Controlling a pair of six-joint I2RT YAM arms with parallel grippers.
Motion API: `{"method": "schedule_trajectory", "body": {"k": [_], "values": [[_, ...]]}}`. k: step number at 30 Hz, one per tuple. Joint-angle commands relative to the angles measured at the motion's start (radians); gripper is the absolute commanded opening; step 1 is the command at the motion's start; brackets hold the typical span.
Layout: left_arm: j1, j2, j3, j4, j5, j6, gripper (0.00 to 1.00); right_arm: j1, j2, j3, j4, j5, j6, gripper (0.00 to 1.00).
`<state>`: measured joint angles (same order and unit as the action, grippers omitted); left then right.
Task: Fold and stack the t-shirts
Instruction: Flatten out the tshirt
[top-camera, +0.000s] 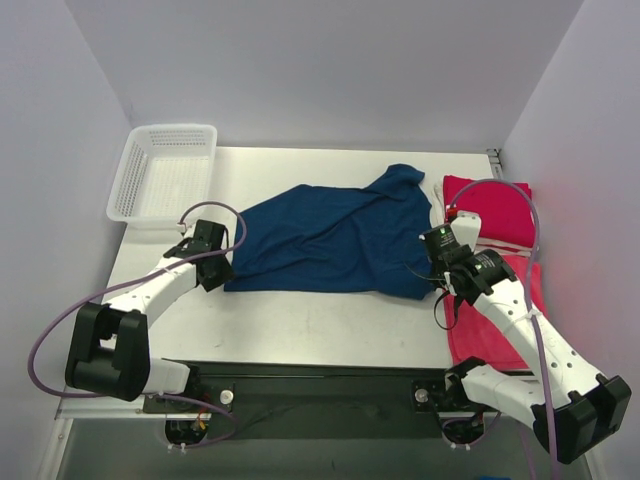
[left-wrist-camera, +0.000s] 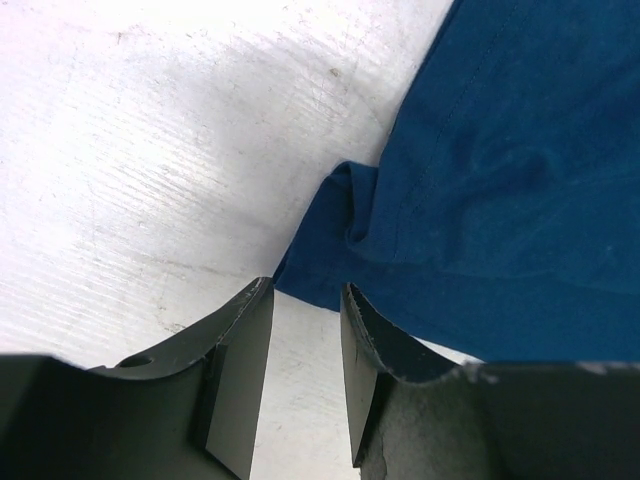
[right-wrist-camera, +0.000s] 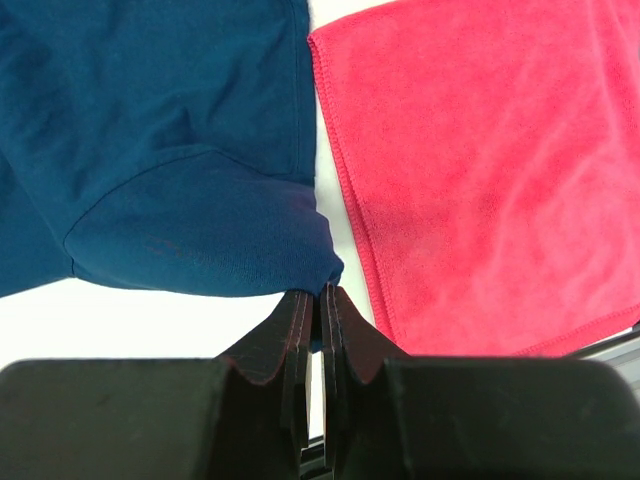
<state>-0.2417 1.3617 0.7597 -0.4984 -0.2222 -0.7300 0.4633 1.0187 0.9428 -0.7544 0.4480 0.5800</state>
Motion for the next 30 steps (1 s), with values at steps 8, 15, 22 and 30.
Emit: {"method": "schedule_trajectory", "body": {"k": [8, 15, 22, 30], "values": [[-0.007, 0.115, 0.018, 0.063, 0.046, 0.006, 0.43, -0.012, -0.011, -0.015, -0.003, 0.017, 0.017, 0.00], [-0.007, 0.126, 0.030, 0.020, 0.026, 0.014, 0.24, -0.018, -0.012, -0.019, -0.005, 0.018, 0.018, 0.00], [-0.011, 0.045, 0.072, -0.032, 0.017, 0.027, 0.00, -0.023, -0.020, 0.014, -0.005, 0.037, 0.006, 0.00], [-0.013, -0.131, 0.300, -0.132, -0.035, 0.075, 0.00, -0.029, -0.034, 0.338, -0.003, 0.107, -0.098, 0.00]]}}
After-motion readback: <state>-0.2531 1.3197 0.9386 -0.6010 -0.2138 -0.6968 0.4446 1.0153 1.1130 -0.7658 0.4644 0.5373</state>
